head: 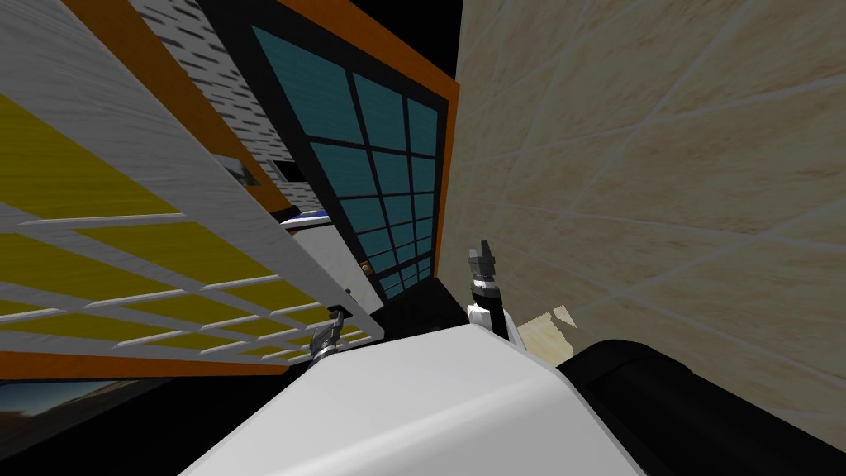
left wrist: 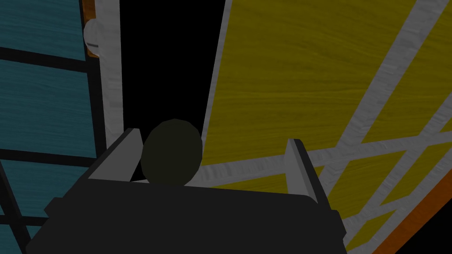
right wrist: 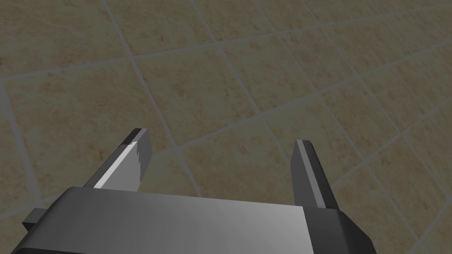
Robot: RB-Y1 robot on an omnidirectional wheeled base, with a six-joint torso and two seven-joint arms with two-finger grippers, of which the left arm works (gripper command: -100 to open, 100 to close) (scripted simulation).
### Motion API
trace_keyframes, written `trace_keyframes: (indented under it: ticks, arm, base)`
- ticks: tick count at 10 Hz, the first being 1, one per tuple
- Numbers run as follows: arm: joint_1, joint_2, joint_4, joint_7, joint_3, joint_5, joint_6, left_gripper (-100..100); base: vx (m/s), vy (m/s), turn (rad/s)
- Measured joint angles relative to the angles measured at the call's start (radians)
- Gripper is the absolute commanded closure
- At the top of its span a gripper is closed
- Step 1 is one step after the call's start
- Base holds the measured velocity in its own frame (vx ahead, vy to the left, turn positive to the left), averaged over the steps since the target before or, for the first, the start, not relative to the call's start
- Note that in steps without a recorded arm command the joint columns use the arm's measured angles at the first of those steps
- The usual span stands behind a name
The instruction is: Pull the door open
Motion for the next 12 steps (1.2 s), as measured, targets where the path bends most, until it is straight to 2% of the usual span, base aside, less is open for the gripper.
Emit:
trace_keyframes:
  ticks: [1, 3, 4, 5, 6, 7, 9, 10, 12]
  arm:
    - [-0.008, 0.007, 0.016, 0.000, 0.002, 0.001, -0.007, 100]
    - [0.008, 0.014, 0.005, 0.040, -0.007, 0.011, -0.011, 100]
    - [0.001, 0.019, 0.024, 0.048, -0.005, 0.015, -0.017, 100]
    - [0.014, 0.015, 0.012, 0.063, -0.009, 0.019, -0.014, 100]
    - [-0.011, 0.032, 0.063, 0.080, -0.007, 0.029, -0.029, 100]
    - [-0.017, 0.035, 0.082, 0.087, -0.004, 0.034, -0.038, 100]
    - [0.030, 0.017, 0.004, 0.117, -0.019, 0.035, 0.003, 100]
    - [0.031, 0.020, 0.008, 0.132, -0.023, 0.038, 0.003, 100]
    - [0.023, 0.036, 0.044, 0.160, -0.027, 0.047, -0.021, 100]
  base:
    - [-0.040, -0.015, -0.011]
    - [-0.067, -0.018, 0.031]
    - [-0.070, -0.007, 0.024]
    - [-0.098, -0.016, 0.019]
    - [-0.072, -0.006, 0.008]
    - [-0.038, 0.005, 0.001]
    - [-0.032, 0.003, 0.008]
    - [-0.019, 0.004, -0.007]
    - [-0.041, -0.008, 0.004]
